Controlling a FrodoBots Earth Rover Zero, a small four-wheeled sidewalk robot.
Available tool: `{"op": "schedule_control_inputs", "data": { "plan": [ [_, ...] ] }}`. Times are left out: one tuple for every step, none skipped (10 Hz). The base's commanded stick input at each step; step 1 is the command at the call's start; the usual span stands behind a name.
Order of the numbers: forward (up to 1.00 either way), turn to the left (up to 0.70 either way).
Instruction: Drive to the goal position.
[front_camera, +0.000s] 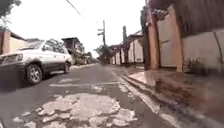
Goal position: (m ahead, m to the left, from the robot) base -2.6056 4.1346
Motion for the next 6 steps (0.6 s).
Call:
{"op": "schedule_control_inputs", "data": {
  "plan": [
    [0.7, 0.0],
    [0.7, 0.0],
    [0.7, 0.0],
    [0.7, 0.0],
    [0.7, 0.0],
    [0.7, 0.0]
  ]
}}
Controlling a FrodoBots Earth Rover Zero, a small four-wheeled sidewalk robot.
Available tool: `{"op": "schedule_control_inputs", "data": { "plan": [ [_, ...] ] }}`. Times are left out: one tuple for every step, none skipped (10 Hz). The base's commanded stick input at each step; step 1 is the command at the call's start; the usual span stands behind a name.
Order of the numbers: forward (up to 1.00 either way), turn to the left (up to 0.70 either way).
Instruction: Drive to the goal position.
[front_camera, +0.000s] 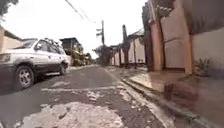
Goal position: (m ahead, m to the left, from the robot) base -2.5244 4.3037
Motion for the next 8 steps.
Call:
{"op": "schedule_control_inputs", "data": {
  "plan": [
    [0.7, 0.0],
    [0.7, 0.0],
    [0.7, 0.0],
    [0.7, 0.11],
    [0.7, 0.35],
    [0.7, 0.35],
    [0.7, 0.35],
    [0.7, 0.35]
  ]
}}
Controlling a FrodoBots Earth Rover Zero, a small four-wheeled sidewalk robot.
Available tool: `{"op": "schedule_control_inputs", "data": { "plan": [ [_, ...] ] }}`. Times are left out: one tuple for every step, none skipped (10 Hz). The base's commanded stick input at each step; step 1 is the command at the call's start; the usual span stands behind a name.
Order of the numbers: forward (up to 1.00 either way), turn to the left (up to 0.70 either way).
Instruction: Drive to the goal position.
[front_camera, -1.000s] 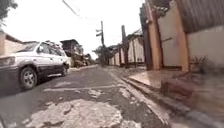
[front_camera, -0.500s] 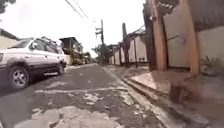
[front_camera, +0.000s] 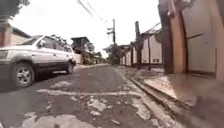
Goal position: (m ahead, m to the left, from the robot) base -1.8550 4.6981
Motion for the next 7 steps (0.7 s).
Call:
{"op": "schedule_control_inputs", "data": {
  "plan": [
    [0.7, 0.35],
    [0.7, 0.34],
    [0.7, 0.3],
    [0.7, 0.27],
    [0.7, 0.23],
    [0.7, 0.2],
    [0.7, 0.17]
  ]
}}
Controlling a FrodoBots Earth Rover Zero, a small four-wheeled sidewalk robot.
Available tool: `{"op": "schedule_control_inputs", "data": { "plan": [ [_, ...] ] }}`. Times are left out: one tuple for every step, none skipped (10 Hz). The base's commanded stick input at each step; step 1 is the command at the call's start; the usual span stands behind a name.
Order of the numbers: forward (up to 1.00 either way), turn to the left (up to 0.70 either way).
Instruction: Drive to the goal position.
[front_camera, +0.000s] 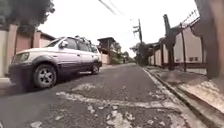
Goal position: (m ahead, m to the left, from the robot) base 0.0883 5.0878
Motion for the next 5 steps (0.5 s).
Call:
{"op": "schedule_control_inputs", "data": {
  "plan": [
    [0.7, 0.13],
    [0.7, 0.1],
    [0.7, 0.06],
    [0.7, 0.03],
    [0.7, 0.0]
  ]
}}
